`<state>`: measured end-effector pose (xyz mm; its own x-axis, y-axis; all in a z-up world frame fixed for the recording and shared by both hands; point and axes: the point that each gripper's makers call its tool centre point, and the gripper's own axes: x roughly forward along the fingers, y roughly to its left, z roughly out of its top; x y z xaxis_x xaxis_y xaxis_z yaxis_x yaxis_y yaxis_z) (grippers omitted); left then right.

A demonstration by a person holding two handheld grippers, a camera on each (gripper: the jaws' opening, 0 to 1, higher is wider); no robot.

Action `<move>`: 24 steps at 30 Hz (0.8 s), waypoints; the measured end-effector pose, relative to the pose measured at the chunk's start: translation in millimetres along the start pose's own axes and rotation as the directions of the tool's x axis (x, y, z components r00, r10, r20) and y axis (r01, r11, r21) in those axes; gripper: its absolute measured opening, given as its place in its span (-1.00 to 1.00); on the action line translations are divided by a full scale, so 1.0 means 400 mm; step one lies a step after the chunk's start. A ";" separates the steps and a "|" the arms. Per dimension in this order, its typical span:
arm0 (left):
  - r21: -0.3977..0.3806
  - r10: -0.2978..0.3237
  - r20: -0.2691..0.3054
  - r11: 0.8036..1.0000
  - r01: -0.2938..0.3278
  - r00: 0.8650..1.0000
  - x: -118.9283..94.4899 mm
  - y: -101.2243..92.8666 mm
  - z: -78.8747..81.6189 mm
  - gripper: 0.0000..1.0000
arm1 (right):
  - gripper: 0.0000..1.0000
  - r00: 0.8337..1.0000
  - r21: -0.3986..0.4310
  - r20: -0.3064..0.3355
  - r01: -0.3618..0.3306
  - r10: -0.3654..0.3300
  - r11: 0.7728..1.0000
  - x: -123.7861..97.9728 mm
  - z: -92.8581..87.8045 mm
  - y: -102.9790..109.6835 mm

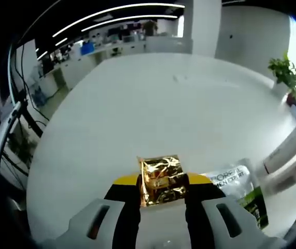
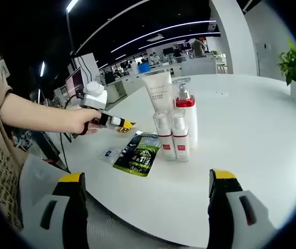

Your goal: Arrange the skincare products in the storage area until every visible bottle or jar stands upright without overlapping.

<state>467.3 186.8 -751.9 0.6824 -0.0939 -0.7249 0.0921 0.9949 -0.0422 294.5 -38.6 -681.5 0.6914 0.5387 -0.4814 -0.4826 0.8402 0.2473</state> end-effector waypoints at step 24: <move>0.009 -0.021 -0.044 1.000 0.021 0.999 -0.013 -0.027 -0.074 -0.40 | 0.97 1.000 -0.013 -0.008 -0.001 0.001 1.000 0.001 -0.002 0.002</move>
<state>441.2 177.8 -768.0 0.6482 -0.1127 -0.7531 0.1129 0.9923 -0.0513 293.9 -37.6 -682.0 0.6866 0.5391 -0.4879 -0.4904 0.8388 0.2366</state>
